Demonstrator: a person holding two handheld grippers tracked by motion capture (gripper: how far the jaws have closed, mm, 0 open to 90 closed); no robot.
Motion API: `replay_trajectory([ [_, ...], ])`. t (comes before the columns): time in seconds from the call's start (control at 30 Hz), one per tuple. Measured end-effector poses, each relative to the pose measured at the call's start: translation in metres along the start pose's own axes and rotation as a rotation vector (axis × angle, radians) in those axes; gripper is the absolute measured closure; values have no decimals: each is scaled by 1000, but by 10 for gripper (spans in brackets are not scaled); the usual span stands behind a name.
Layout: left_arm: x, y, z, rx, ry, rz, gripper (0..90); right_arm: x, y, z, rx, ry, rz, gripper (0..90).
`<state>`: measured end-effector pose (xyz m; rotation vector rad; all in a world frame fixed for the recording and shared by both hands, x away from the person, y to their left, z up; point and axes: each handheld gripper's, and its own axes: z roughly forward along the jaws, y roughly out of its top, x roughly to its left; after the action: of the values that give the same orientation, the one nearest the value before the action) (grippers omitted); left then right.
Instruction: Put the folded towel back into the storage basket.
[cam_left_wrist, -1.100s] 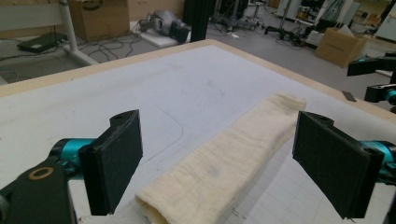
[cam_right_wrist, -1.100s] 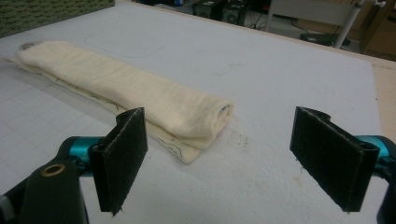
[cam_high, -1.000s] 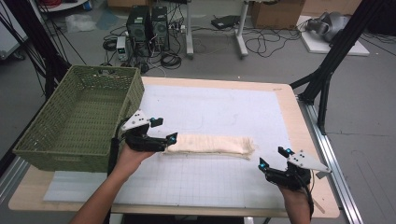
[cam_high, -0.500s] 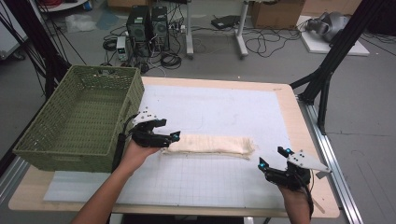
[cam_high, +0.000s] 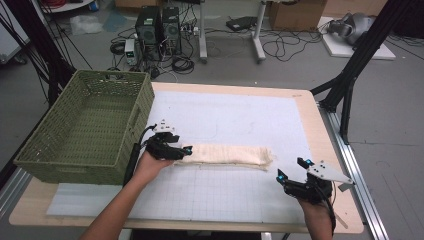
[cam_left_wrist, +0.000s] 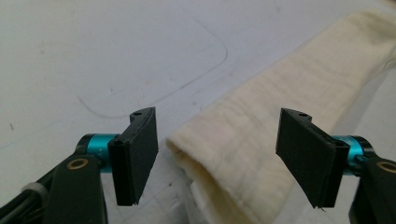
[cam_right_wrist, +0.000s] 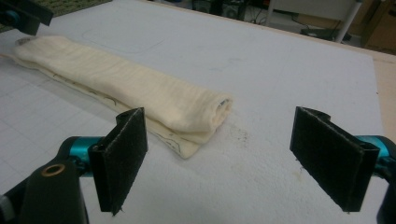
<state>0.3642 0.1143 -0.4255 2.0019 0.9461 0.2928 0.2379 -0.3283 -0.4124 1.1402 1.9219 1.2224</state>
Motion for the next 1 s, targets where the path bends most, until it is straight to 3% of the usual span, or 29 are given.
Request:
replay_trajectory([
  [0.03,1,-3,3,39,9,19,317,0,0,0,1,1,0,178],
  [0.17,1,-6,6,64,0,9,337,0,0,0,6,3,3,178],
  [0.37,-6,-11,13,122,-11,42,380,1,0,1,6,5,0,178],
  [0.5,-11,-10,14,135,18,60,413,0,0,1,4,4,-2,178],
  [0.53,-11,-10,13,137,13,71,479,1,0,1,7,4,1,178],
  [0.57,-12,-10,13,137,-1,78,479,1,0,1,7,4,1,178],
  [0.67,-17,-11,13,135,-34,111,645,1,0,1,8,3,1,178],
  [0.73,-17,-11,13,136,-50,103,751,1,0,1,9,3,0,178],
  [0.8,-17,-11,13,132,-62,88,783,1,0,1,10,5,2,178],
  [1.0,-13,-14,9,79,-77,28,793,2,1,1,12,5,5,179],
])
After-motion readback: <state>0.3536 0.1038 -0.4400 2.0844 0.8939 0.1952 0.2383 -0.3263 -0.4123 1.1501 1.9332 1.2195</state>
